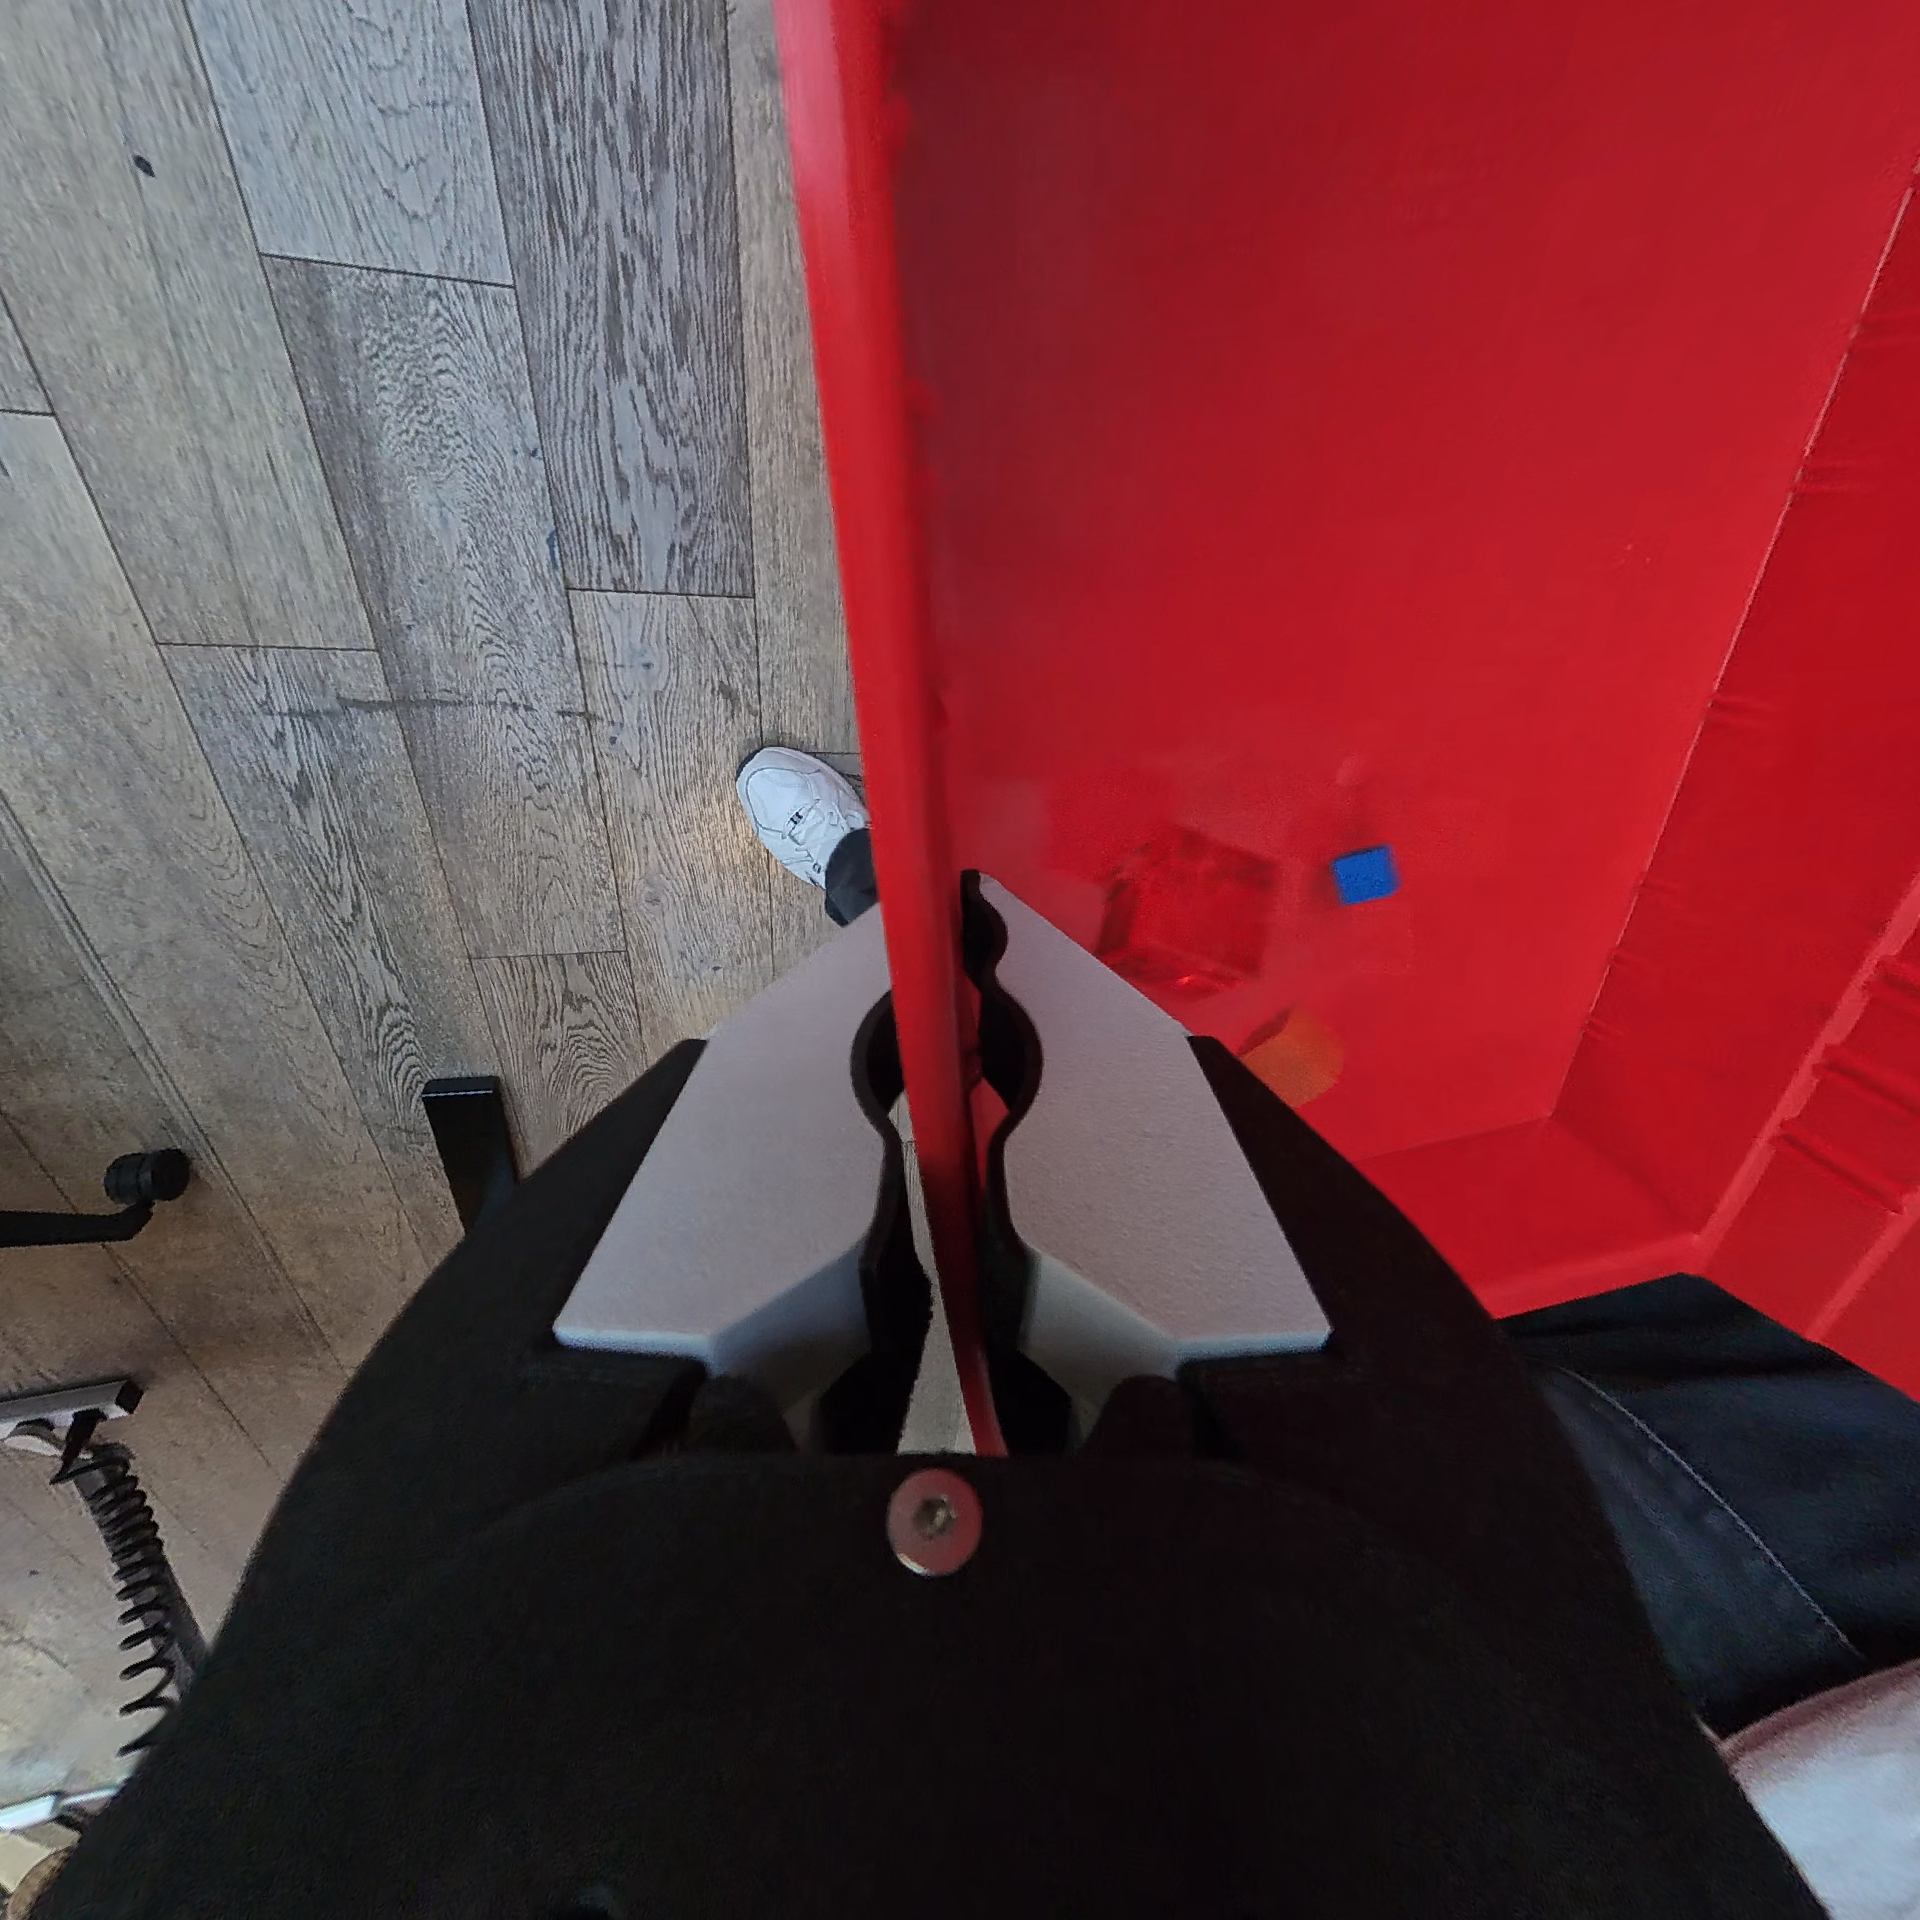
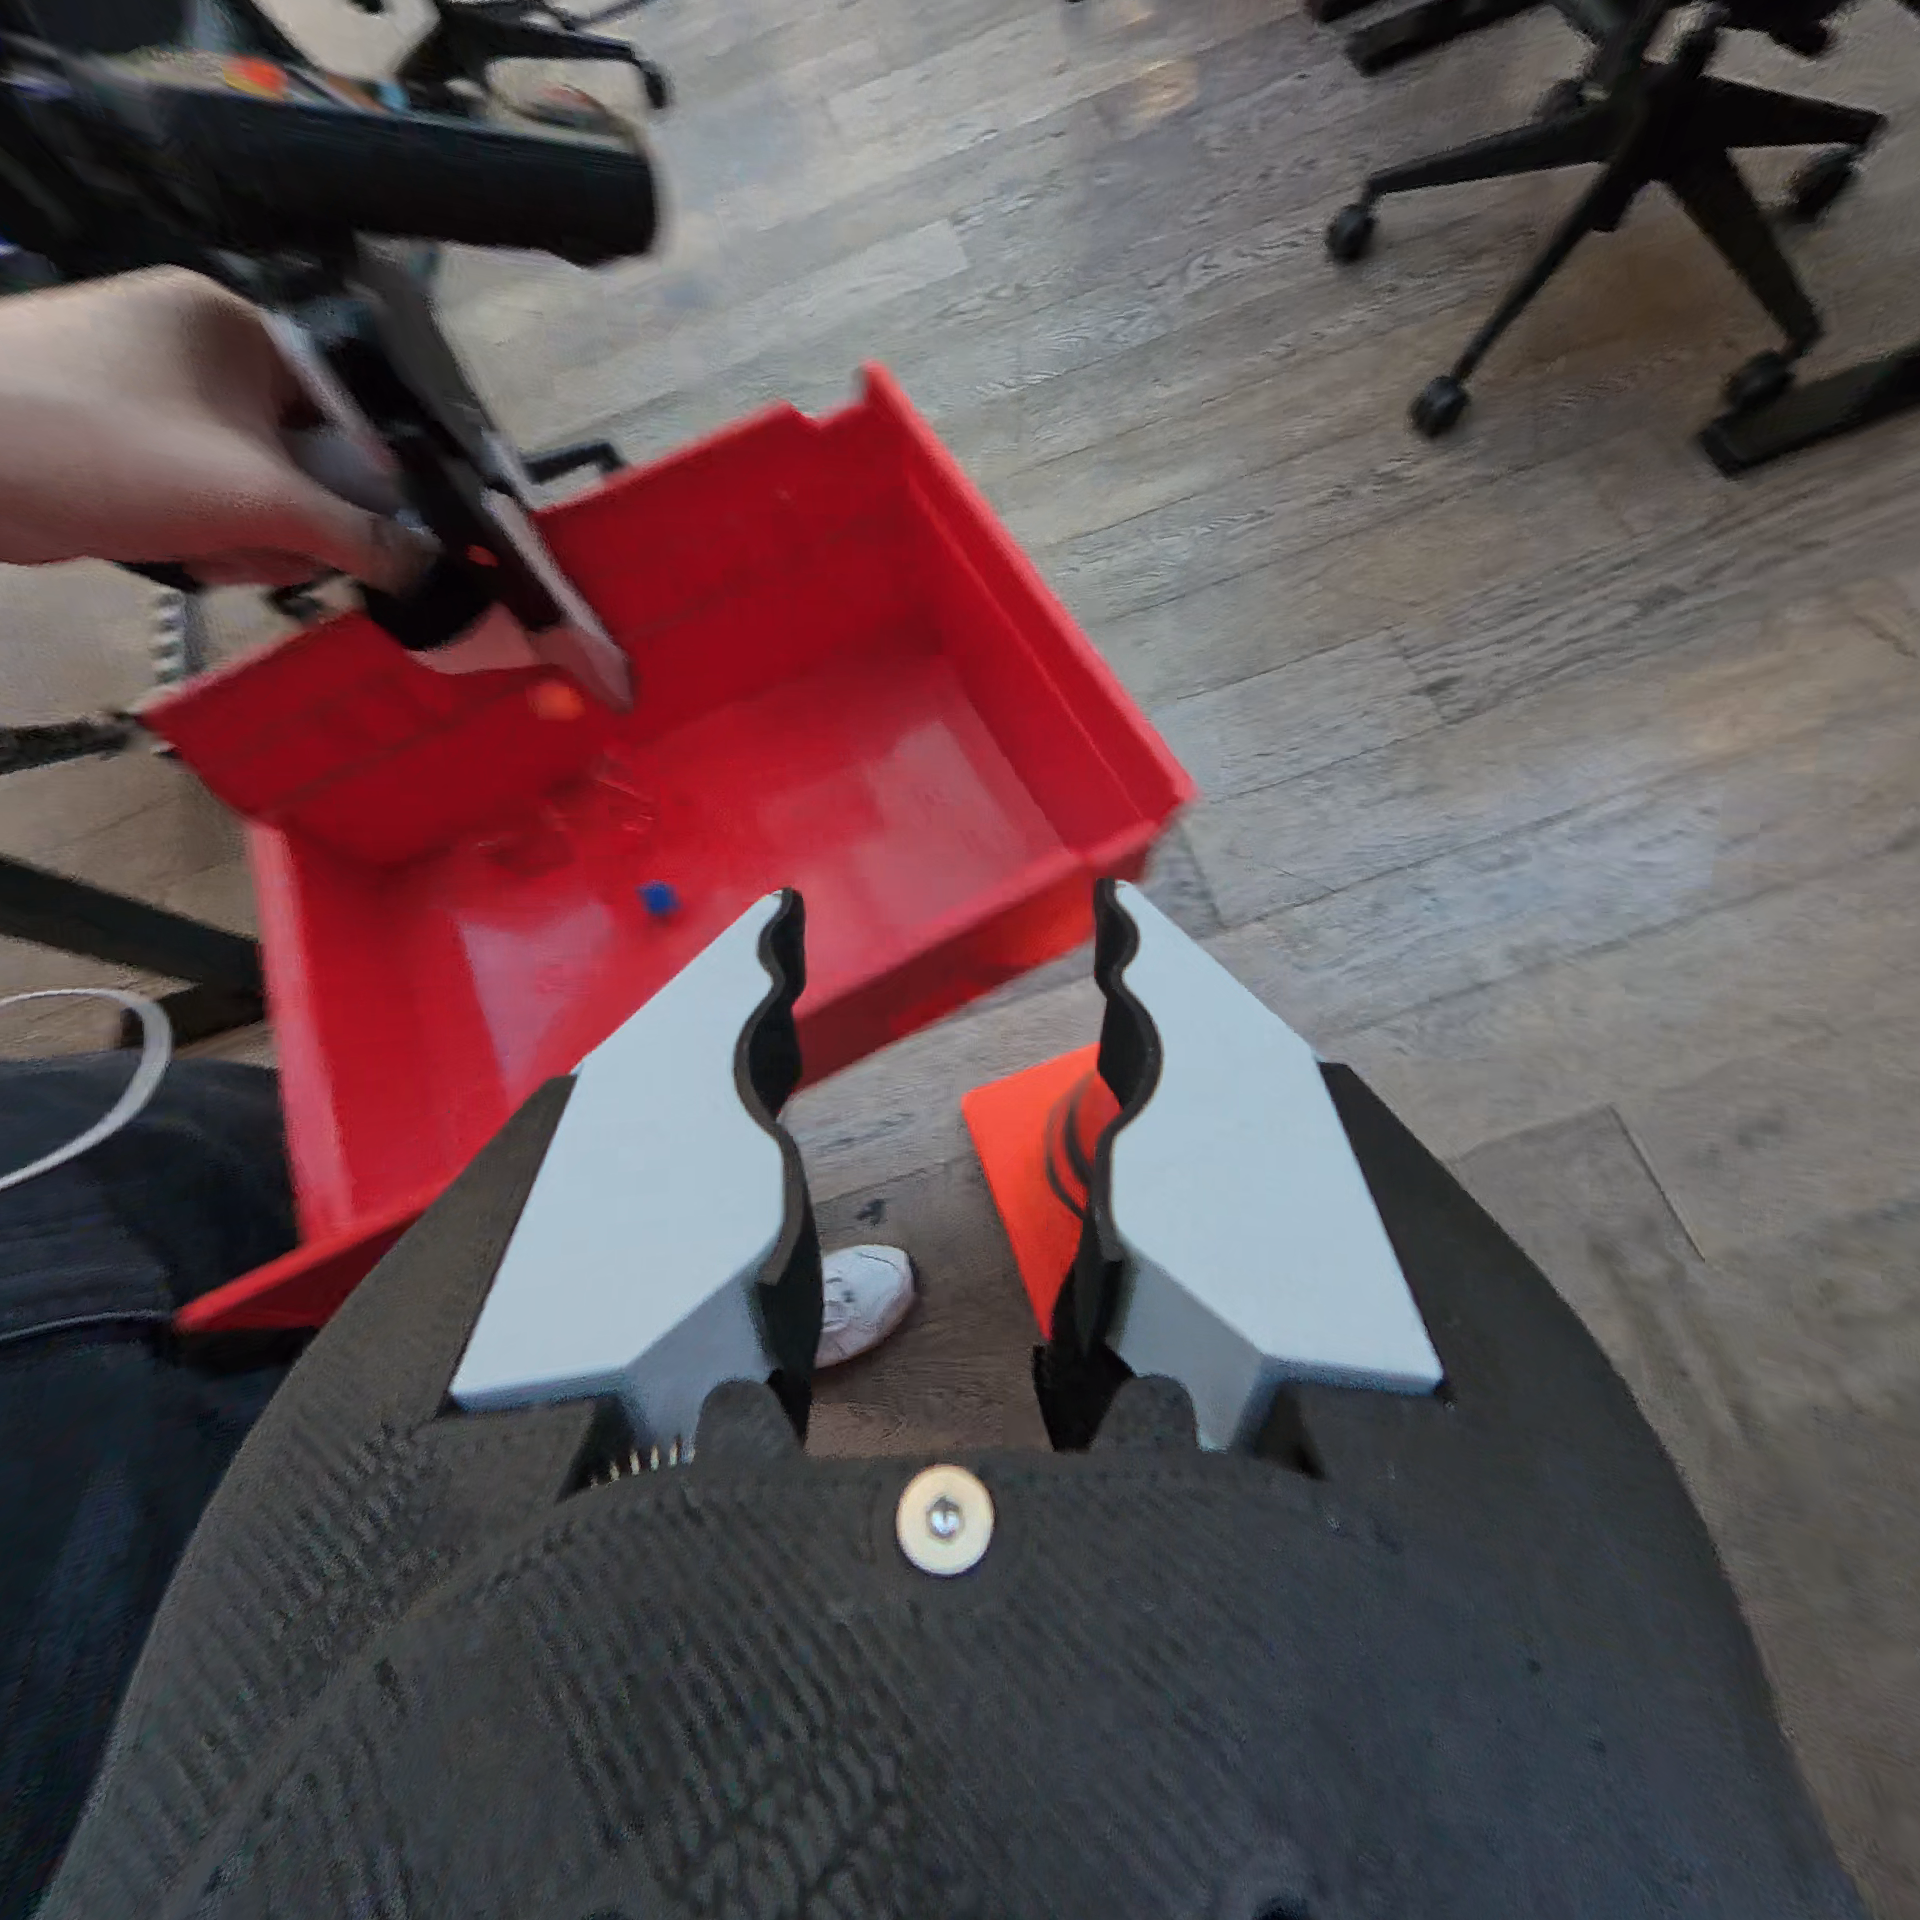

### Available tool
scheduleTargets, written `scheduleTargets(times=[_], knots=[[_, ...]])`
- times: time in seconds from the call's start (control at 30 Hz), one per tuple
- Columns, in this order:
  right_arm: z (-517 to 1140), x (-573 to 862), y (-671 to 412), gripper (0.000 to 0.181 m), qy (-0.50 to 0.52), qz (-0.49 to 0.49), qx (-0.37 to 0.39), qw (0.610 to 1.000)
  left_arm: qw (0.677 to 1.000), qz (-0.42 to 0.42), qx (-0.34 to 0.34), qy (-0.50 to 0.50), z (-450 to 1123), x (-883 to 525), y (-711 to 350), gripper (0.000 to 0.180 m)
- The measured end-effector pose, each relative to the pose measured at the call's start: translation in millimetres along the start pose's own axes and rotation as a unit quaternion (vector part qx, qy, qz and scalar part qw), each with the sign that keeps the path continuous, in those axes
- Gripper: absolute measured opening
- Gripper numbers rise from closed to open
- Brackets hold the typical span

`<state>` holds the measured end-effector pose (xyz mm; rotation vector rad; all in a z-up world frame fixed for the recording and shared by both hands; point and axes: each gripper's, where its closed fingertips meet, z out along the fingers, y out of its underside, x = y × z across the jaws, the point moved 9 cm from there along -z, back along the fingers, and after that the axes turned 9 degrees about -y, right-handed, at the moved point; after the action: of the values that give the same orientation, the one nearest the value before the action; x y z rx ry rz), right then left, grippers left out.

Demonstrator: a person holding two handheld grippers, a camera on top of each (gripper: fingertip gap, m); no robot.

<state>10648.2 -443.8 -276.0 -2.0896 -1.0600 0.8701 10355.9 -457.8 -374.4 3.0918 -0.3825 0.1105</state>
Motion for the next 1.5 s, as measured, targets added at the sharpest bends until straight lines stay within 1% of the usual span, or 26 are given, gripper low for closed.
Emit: scheduleTargets(times=[0.03,0.1,0.2,0.27,0.3,0.33,0.37,0.4,0.47,0.6,0.63,0.67,0.7,0.73,0.77,0.83,0.9,0.93,1.0,1.07,1.17,1.2,1.27,1.37,1.4,1.5], knots=[[-4,16,15,0.055,0.045,0.008,-0.009,0.999,1.0,0.0,0.004,-0.003,-2,-2,0,0.001],[-1,43,41,0.056,0.09,0.021,-0.043,0.995,1.0,-0.01,0.012,-0.002,-6,-6,2,0.001],[24,61,68,0.059,0.083,0.041,-0.104,0.99,1.0,-0.024,0.015,0.001,-10,-11,5,0.001],[37,65,73,0.058,0.076,0.037,-0.122,0.989,1.0,-0.025,0.013,-0.004,-12,-14,7,0.001],[42,65,74,0.051,0.069,0.037,-0.125,0.989,1.0,-0.023,0.012,-0.009,-12,-16,9,0.001],[45,65,74,0.034,0.063,0.034,-0.13,0.989,1.0,-0.021,0.011,-0.015,-13,-17,11,0.001],[46,65,73,0.026,0.062,0.028,-0.138,0.988,1.0,-0.019,0.009,-0.02,-13,-18,14,0.001],[45,65,70,0.026,0.064,0.027,-0.143,0.987,1.0,-0.018,0.007,-0.023,-13,-20,16,0.001],[35,55,49,0.026,0.046,0.032,-0.111,0.992,1.0,-0.019,0.001,-0.025,-14,-22,21,0.001],[14,-11,-34,0.026,-0.055,-0.003,0.019,0.998,1.0,-0.011,0.0,-0.02,-18,-21,23,0.001],[13,-27,-47,0.035,-0.083,-0.01,0.03,0.996,1.0,-0.006,0.0,-0.019,-19,-19,22,0.001],[12,-37,-55,0.059,-0.088,-0.001,0.031,0.996,1.0,0.002,0.001,-0.02,-21,-18,21,0.001],[8,-42,-58,0.063,-0.096,0.019,0.03,0.995,1.0,0.011,0.003,-0.021,-23,-16,19,0.001],[1,-45,-57,0.058,-0.101,0.04,0.049,0.993,1.0,0.02,0.006,-0.023,-26,-15,17,0.001],[-8,-43,-51,0.052,-0.082,0.059,0.076,0.992,0.999,0.03,0.011,-0.024,-28,-14,15,0.001],[-27,-29,-21,0.048,0.007,0.086,0.104,0.991,0.998,0.046,0.021,-0.024,-32,-15,13,0.001],[-35,-10,19,0.053,0.112,0.096,0.082,0.986,0.998,0.059,0.026,-0.025,-32,-19,14,0.002],[-34,-2,36,0.053,0.145,0.099,0.066,0.982,0.997,0.066,0.027,-0.028,-32,-21,16,0.002],[-16,12,56,0.056,0.159,0.097,0.02,0.982,0.997,0.072,0.022,-0.026,-33,-29,23,0.001],[11,26,64,0.058,0.163,0.063,-0.06,0.983,0.997,0.077,0.015,-0.021,-34,-38,29,0.001],[47,48,70,0.063,0.155,0.034,-0.134,0.978,0.996,0.082,0.012,-0.022,-39,-56,35,0.001],[56,53,75,0.061,0.141,0.04,-0.155,0.977,0.996,0.084,0.013,-0.026,-40,-62,37,0.002],[64,62,84,0.032,0.139,0.051,-0.202,0.968,0.994,0.096,0.019,-0.041,-44,-73,39,0.002],[60,66,80,0.029,0.159,0.066,-0.196,0.965,0.99,0.119,0.028,-0.064,-50,-88,41,0.002],[56,61,74,0.028,0.162,0.078,-0.179,0.967,0.989,0.124,0.03,-0.069,-52,-92,41,0.002],[39,8,14,0.027,0.132,0.095,-0.042,0.986,0.987,0.138,0.036,-0.078,-58,-100,41,0.002]])
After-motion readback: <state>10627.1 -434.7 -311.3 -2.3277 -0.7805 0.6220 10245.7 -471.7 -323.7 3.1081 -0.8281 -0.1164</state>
